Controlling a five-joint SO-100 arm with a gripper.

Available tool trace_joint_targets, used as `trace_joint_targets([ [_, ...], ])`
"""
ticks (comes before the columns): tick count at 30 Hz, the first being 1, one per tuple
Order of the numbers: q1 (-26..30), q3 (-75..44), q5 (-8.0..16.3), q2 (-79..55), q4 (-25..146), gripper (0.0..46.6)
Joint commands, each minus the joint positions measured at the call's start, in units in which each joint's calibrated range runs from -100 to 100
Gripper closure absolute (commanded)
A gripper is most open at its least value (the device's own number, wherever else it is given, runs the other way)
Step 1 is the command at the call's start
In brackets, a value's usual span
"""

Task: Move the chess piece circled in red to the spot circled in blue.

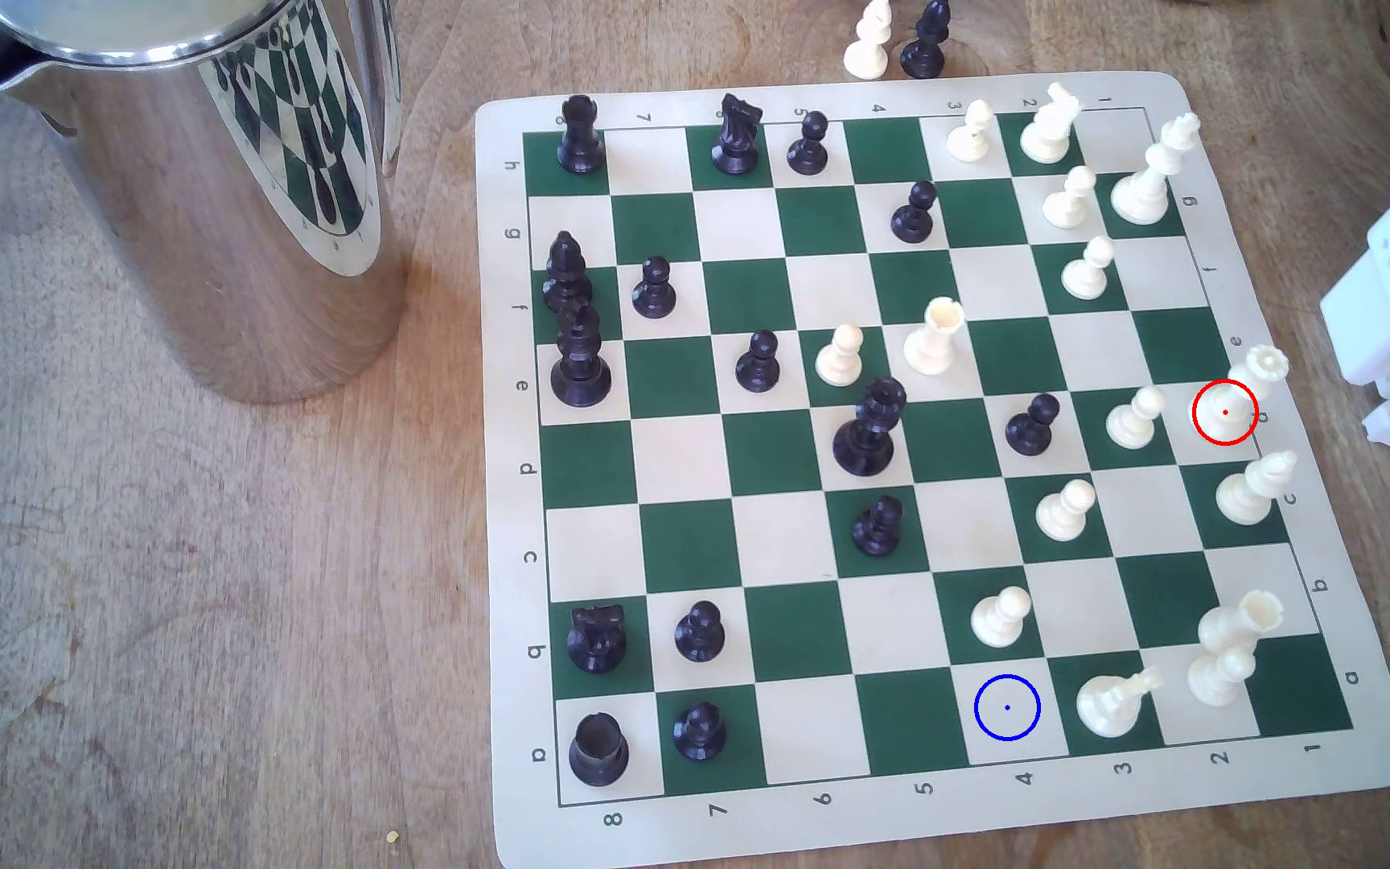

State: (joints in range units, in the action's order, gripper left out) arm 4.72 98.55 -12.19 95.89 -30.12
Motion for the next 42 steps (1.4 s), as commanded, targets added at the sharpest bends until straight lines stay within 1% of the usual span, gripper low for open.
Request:
trace_joint_targets([
  [1, 1.1, -3.1, -1.6, -0.2, 20.3, 46.4],
  [2, 0.1, -5.7, -1.2, -0.2, 25.5, 46.4],
  [3, -1.2, -10.2, -0.1, -0.2, 33.7, 46.4],
  [4, -2.9, -17.9, 1.7, -0.1, 46.3, 46.4],
  [5, -3.7, -21.9, 2.5, -0.5, 53.2, 46.4],
  [7, -5.1, -28.1, 3.3, -1.7, 64.2, 46.4],
  [8, -6.3, -34.3, 4.4, -3.2, 75.5, 46.4],
  [12, -7.0, -45.4, 7.4, -7.0, 94.7, 46.4],
  [13, -8.2, -49.9, 9.0, -9.1, 101.7, 46.4],
  [14, -8.5, -51.0, 9.6, -9.6, 103.8, 46.4],
  [16, -9.1, -54.9, 9.8, -12.1, 112.4, 46.4],
  [17, -9.1, -58.9, 10.3, -15.2, 121.8, 45.8],
  [18, -8.7, -60.5, 11.1, -16.7, 125.1, 44.2],
  [20, -8.0, -62.3, 12.5, -18.8, 128.4, 41.9],
  [21, -7.8, -62.7, 13.1, -19.3, 129.1, 41.9],
  [22, -7.4, -63.0, 14.3, -19.7, 129.4, 40.0],
  [24, -6.2, -62.7, 16.0, -21.1, 129.9, 33.5],
  [26, -5.0, -62.0, 17.4, -23.4, 130.1, 29.1],
  [27, -4.1, -62.0, 18.4, -24.7, 130.1, 28.7],
  [29, -1.7, -62.4, 21.3, -28.7, 130.1, 28.5],
  [30, 0.5, -63.3, 24.6, -34.1, 130.1, 29.7],
  [33, 3.2, -65.2, 28.7, -40.2, 130.1, 30.0],
  [34, 3.6, -65.6, 29.5, -41.2, 130.1, 29.9],
  [35, 4.3, -66.1, 31.3, -43.1, 130.1, 28.9],
  [39, 4.2, -62.7, 33.1, -46.1, 130.1, 27.0],
  [42, 4.0, -59.4, 33.3, -46.7, 130.1, 26.6],
])
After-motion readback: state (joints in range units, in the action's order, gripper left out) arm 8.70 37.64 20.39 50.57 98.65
